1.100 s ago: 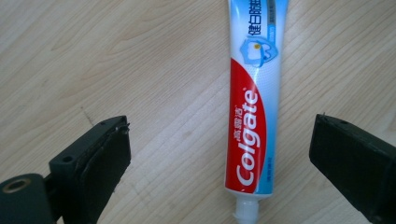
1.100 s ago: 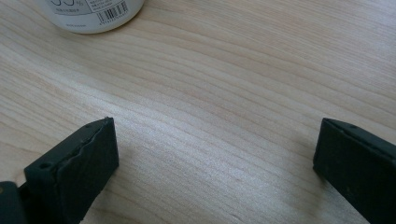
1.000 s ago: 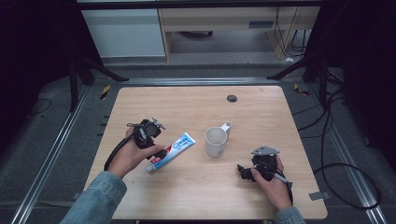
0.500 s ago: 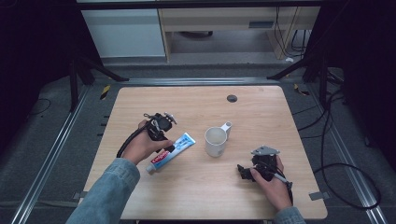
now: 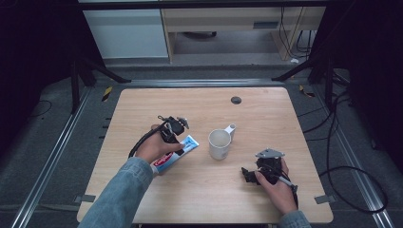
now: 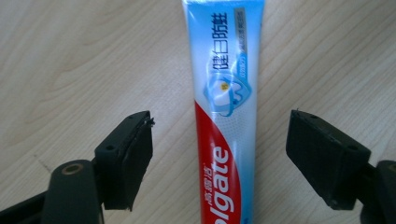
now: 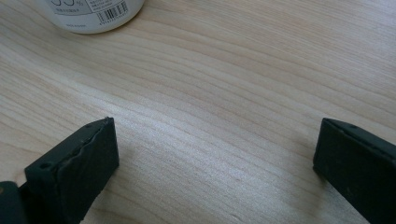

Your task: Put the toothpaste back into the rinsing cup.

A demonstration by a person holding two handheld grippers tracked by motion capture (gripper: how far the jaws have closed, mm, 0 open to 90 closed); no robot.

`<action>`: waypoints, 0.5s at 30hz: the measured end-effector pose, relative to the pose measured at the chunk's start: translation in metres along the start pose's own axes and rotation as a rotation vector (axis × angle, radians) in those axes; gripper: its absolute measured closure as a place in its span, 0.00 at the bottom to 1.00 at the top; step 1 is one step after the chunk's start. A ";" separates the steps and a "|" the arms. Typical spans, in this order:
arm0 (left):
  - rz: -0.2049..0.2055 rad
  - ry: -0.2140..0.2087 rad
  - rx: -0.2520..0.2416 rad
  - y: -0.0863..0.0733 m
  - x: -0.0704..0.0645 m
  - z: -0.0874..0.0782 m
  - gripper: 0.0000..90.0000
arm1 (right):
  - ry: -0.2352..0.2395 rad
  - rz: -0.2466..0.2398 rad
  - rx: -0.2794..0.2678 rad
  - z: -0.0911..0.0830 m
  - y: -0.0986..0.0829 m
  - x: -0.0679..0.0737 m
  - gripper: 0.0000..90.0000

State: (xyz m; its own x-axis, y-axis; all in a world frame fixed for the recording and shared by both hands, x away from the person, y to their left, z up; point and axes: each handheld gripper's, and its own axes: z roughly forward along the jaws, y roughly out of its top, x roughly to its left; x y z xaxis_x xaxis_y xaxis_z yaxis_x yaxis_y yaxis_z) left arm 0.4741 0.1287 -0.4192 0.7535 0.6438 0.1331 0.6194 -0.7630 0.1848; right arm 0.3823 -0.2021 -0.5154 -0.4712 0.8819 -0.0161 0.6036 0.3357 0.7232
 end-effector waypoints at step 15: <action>-0.009 -0.030 0.058 0.016 -0.002 0.036 0.38 | 0.000 0.001 0.001 0.000 0.000 0.000 0.00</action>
State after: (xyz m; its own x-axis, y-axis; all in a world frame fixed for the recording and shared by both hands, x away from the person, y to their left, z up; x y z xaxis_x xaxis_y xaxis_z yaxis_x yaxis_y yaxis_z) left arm 0.4903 0.1131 -0.4512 0.7533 0.6497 0.1020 0.6376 -0.7595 0.1287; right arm 0.3822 -0.2020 -0.5154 -0.4703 0.8824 -0.0151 0.6049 0.3348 0.7225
